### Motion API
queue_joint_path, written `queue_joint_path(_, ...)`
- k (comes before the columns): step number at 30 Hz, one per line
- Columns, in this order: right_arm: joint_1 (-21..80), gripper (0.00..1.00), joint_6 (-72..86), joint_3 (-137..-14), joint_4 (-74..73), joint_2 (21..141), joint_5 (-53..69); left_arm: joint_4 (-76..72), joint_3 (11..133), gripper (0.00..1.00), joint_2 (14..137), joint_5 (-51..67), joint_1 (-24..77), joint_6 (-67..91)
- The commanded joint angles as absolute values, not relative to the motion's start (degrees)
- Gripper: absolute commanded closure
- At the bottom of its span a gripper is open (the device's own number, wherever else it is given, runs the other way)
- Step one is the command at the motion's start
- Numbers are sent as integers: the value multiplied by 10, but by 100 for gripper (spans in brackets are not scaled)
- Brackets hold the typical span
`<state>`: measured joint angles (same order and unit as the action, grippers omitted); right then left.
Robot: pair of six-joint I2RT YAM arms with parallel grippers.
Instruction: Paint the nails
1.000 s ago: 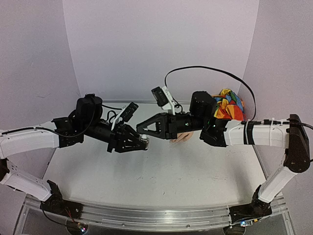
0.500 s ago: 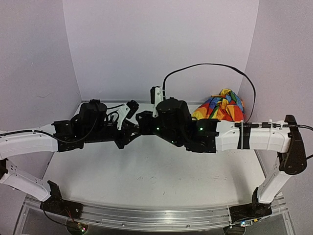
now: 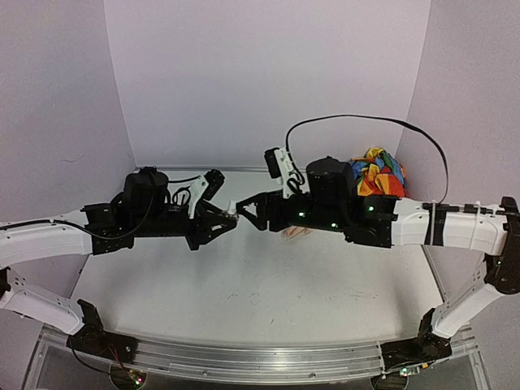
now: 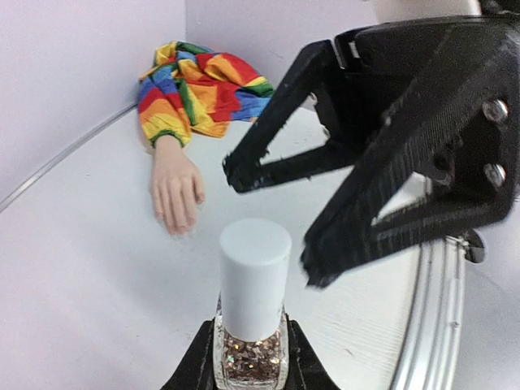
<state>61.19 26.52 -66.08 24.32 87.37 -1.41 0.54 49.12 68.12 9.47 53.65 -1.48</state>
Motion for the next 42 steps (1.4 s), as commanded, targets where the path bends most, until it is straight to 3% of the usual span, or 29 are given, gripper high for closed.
queue_joint_path(1, 564, 37, 249, -605, 330, 802, 160, -34, 497, 100, 651, 316, 500, 20)
queue_joint_path(4, 553, 33, 249, -588, 384, 800, 275, -33, 510, 100, 657, 435, 498, 28)
queue_joint_path(9, 553, 34, 278, -600, 464, 833, 381, -33, 536, 100, 687, 521, 498, 47)
queue_joint_path(13, 553, 47, 294, -615, 493, 856, 409, -33, 550, 100, 706, 543, 498, 56)
queue_joint_path(18, 554, 50, 305, -622, 513, 875, 441, -33, 554, 100, 713, 546, 499, 59)
queue_joint_path(23, 554, 67, 312, -620, 530, 882, 443, -33, 558, 100, 716, 558, 498, 58)
queue_joint_path(31, 554, 84, 316, -620, 536, 895, 450, -33, 557, 100, 718, 547, 498, 53)
queue_joint_path(35, 554, 94, 313, -611, 528, 896, 432, -33, 557, 100, 705, 461, 498, 44)
queue_joint_path(37, 555, 100, 303, -610, 504, 894, 407, -31, 549, 100, 696, 337, 498, 39)
queue_joint_path(42, 567, 100, 293, -629, 417, 905, 251, -25, 541, 100, 702, -8, 498, 43)
